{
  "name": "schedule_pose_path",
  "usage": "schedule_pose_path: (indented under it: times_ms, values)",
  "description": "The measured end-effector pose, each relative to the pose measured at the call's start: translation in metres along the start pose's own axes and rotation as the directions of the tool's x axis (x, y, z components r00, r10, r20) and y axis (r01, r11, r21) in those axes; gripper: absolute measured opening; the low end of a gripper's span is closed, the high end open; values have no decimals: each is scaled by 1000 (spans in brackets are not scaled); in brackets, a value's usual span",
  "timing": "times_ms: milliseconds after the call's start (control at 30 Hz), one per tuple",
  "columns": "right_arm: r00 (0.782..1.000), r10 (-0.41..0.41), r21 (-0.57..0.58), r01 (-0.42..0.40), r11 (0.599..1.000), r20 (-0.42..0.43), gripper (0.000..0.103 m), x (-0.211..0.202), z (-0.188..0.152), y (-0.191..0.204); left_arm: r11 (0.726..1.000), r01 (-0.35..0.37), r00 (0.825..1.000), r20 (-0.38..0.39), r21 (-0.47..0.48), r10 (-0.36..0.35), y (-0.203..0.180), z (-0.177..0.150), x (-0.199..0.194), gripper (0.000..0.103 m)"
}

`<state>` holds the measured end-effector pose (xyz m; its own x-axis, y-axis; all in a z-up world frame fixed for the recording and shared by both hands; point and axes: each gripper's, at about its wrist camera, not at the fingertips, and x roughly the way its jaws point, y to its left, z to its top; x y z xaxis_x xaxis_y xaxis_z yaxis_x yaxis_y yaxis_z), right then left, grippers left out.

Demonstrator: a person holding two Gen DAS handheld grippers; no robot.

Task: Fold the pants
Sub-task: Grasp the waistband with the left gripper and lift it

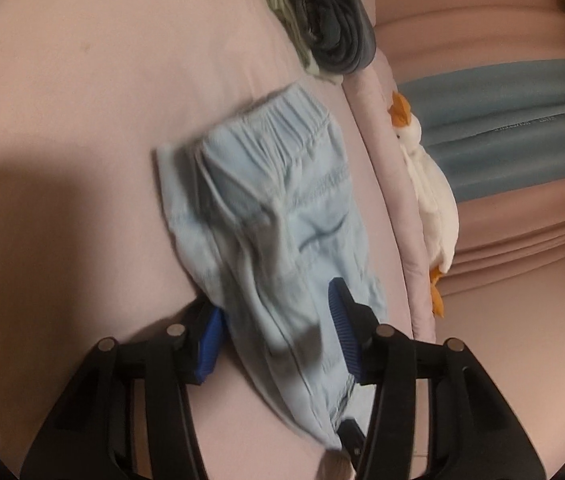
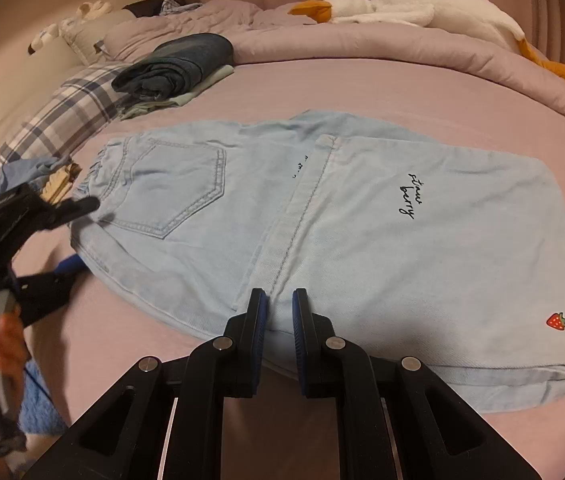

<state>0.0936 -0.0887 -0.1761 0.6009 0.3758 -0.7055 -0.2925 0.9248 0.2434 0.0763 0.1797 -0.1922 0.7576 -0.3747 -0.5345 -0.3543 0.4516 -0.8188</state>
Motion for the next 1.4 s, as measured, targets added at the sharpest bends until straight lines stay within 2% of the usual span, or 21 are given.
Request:
schedule_pose_path:
  times_ms: [133,233,267,333,400,433,467,500,600,667,733,900,933,1000,1067,1200,1267,1400]
  values:
    - [1000,3,-6,-3,1000,1,12,0,0,1,1000,-3,1000,20,-8,3,3,14,3,47]
    - [1000,2,-11,-2,1000,3,11,0,-1,2,1000,3,1000,-3,-7,-3,7,20,4,34]
    - [1000,2,-13,-2,1000,0,11,0,0,2,1000,-2,1000,-14,27,3,8,19,3,27]
    - [1000,-4,-23,3,1000,-17,11,-2,2,4,997,24,1000,-17,72,-23,9,17,-1,23]
    - [1000,15,-21,-15,1000,4,14,-10,7,6,989,30,1000,-4,143,-29,3,14,-10,19]
    - [998,54,-23,-53,998,30,18,-14,10,7,979,21,1000,12,201,-24,-6,12,-14,19]
    - [997,70,-27,-69,997,45,25,-15,13,9,963,20,999,32,267,-30,-16,8,-20,18]
    - [996,71,-31,-69,997,59,28,-15,17,11,952,19,998,44,306,-34,-22,6,-21,18]
    - [998,6,-38,-4,999,58,28,1,39,13,919,13,997,64,394,-41,-32,3,-24,18]
    - [998,-30,-37,32,999,48,26,18,56,12,908,-4,998,56,418,-21,-29,4,-20,19]
    - [999,-41,-30,42,999,28,10,37,74,8,903,-25,999,48,429,5,-22,4,-15,19]
    - [996,-85,25,85,996,1,10,70,114,-1,915,-10,1000,15,404,4,-4,7,-7,19]
    - [995,-96,26,96,995,-32,10,83,121,-2,915,-9,1000,13,404,4,-5,7,-6,19]
    - [989,-101,30,105,994,-105,10,103,119,-3,914,-10,1000,13,405,6,-7,7,-3,19]
    - [987,-130,-22,128,992,-95,10,101,117,4,915,-7,1000,10,402,3,-8,7,-3,19]
    - [969,-182,-74,172,982,-165,10,89,110,20,915,-13,1000,7,404,11,-9,6,-4,19]
    - [969,-163,-81,150,985,-187,10,77,92,32,911,-20,1000,7,411,19,-11,6,-4,19]
    - [961,-232,-238,194,952,-148,10,49,46,66,904,-41,999,11,426,40,-13,5,-2,19]
